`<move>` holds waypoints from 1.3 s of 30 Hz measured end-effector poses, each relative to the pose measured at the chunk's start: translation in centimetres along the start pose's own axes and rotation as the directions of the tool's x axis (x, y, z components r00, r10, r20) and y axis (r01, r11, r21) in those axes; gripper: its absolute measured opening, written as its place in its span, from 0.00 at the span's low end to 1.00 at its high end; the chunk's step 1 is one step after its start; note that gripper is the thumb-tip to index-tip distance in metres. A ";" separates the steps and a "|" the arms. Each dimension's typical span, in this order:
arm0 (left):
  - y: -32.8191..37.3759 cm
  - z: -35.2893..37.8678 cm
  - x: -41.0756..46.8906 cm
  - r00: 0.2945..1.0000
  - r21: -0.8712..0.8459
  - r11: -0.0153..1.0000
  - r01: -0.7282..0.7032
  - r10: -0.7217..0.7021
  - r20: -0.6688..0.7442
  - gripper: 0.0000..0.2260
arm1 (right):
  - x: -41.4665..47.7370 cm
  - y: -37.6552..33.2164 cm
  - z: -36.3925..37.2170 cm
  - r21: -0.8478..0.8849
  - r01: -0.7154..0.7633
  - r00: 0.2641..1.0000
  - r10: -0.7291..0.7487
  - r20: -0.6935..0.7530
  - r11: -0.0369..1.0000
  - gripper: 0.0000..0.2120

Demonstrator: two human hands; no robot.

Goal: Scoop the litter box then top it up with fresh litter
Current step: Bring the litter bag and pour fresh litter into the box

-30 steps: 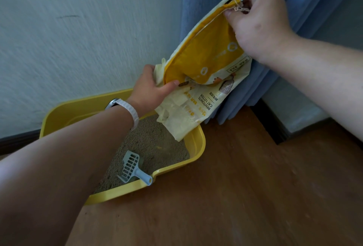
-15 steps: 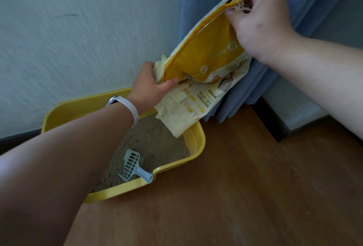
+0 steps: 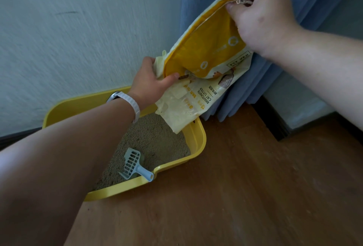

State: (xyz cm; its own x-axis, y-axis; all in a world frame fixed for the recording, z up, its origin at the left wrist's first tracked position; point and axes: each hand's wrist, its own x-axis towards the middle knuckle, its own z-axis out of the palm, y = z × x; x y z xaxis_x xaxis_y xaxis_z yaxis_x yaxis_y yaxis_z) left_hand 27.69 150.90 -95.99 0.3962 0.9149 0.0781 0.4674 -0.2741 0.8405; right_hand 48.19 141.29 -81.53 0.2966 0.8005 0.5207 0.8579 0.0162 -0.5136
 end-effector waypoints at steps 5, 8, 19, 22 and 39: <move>0.0 -0.1 0.4 1.000 0.005 1.000 -0.004 0.004 -0.005 0.24 | 0.2 0.0 0.2 -0.005 -0.011 1.000 0.011 -0.007 1.000 0.11; -0.2 -0.3 0.5 1.000 0.011 1.000 0.001 -0.001 -0.005 0.24 | 0.3 -0.1 0.4 -0.002 -0.016 1.000 0.016 -0.009 1.000 0.09; -0.8 -2.3 -1.6 0.999 0.032 0.999 0.041 -0.040 -0.027 0.25 | -0.5 -1.7 1.2 0.006 0.008 1.000 -0.008 0.013 1.000 0.09; -0.5 -2.8 -2.6 0.999 0.032 0.998 0.046 -0.046 -0.028 0.24 | -0.8 -2.4 0.9 0.017 0.014 1.000 -0.014 0.012 1.000 0.10; 2.7 -6.2 -6.1 0.999 0.156 0.988 0.024 -0.019 -0.032 0.22 | -4.4 -4.2 -2.4 0.061 -0.077 0.997 0.077 -0.005 0.995 0.10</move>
State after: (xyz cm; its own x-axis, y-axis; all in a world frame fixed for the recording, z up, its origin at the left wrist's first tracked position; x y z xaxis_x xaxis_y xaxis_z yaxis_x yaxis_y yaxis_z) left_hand 21.64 146.38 -90.84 0.3614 0.9291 0.0789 0.5941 -0.2946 0.7485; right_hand 44.30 136.25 -80.04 0.3638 0.7965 0.4829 0.8054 -0.0085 -0.5927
